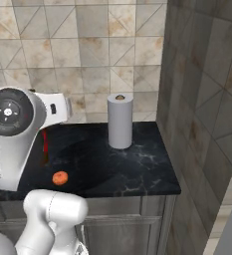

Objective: Place the beers on the top shelf of the fridge to keep them out of children's reach, and place the squash on lower shelves for easy access.

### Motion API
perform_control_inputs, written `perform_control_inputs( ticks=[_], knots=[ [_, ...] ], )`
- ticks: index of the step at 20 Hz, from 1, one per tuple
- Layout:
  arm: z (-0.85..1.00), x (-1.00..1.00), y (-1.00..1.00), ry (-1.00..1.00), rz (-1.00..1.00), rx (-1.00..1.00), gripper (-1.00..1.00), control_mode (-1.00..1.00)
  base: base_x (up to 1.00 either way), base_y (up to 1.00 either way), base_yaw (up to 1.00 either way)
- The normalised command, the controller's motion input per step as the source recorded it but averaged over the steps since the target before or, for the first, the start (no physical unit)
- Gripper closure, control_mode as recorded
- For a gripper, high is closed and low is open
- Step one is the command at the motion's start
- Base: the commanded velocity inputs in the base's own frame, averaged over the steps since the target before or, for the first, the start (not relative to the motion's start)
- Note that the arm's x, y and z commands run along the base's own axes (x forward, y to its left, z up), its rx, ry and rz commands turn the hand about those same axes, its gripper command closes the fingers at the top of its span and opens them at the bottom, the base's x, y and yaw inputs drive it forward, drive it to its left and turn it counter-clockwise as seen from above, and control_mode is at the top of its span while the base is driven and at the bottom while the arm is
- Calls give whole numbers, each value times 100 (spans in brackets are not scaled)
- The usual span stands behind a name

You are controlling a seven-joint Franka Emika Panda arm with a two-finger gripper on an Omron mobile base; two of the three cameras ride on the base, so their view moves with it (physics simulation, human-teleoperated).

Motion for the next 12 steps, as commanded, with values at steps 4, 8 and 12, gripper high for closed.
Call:
perform_control_inputs(
  ticks=[4, 8, 12],
  knots=[
    [0, 0, 0, 0, 0, 0, 100, 100, -83, -4, -21],
    [0, 0, 0, 0, 0, 0, 100, 100, -84, -18, -5],
    [0, 0, 0, 0, 0, 0, 100, 100, -92, -9, 18]
  ],
)
